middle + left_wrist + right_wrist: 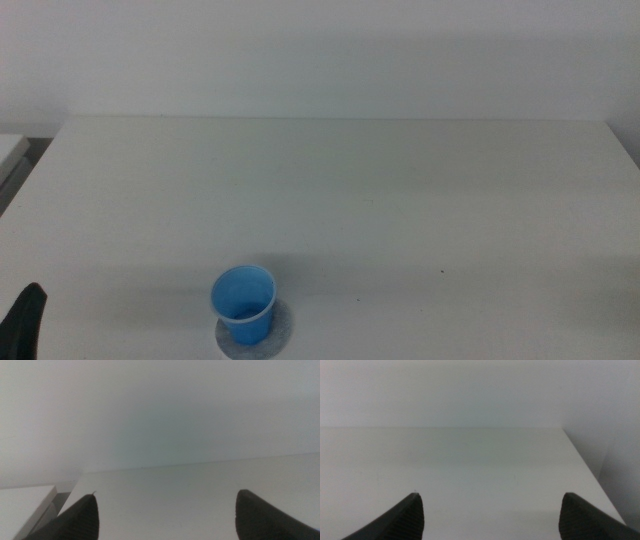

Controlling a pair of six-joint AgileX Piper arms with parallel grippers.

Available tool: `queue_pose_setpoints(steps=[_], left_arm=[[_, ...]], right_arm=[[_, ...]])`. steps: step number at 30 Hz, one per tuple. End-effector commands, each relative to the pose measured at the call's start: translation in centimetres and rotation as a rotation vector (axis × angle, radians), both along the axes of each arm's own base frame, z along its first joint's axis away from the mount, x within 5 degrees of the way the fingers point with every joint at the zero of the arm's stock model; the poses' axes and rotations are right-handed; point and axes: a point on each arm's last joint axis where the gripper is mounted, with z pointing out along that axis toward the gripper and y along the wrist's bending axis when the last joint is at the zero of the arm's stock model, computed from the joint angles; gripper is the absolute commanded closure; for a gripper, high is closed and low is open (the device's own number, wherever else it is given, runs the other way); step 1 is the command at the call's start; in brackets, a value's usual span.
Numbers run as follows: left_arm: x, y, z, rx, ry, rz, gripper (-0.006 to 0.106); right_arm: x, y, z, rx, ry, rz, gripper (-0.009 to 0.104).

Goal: Place an empty cup on a cup mat.

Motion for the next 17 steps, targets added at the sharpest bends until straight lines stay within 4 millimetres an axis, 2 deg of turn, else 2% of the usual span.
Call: queue_pose_setpoints(steps=[1, 7, 17], left_arm=[[0.0, 0.0, 0.1, -0.011, -0.015, -0.002, 0.007], [0.0, 0.0, 0.1, -0.011, -0.015, -0.002, 0.007], [0.0, 0.0, 0.1, -0.011, -0.015, -0.002, 0.007]], right_arm=[[-0.4, -0.1, -1.0, -0.018, -0.017, -0.004, 0.002], [-1.5, -0.1, -0.7, -0.048, -0.114, -0.007, 0.002], [-1.5, -0.1, -0.4, -0.050, -0.147, -0.006, 0.002]])
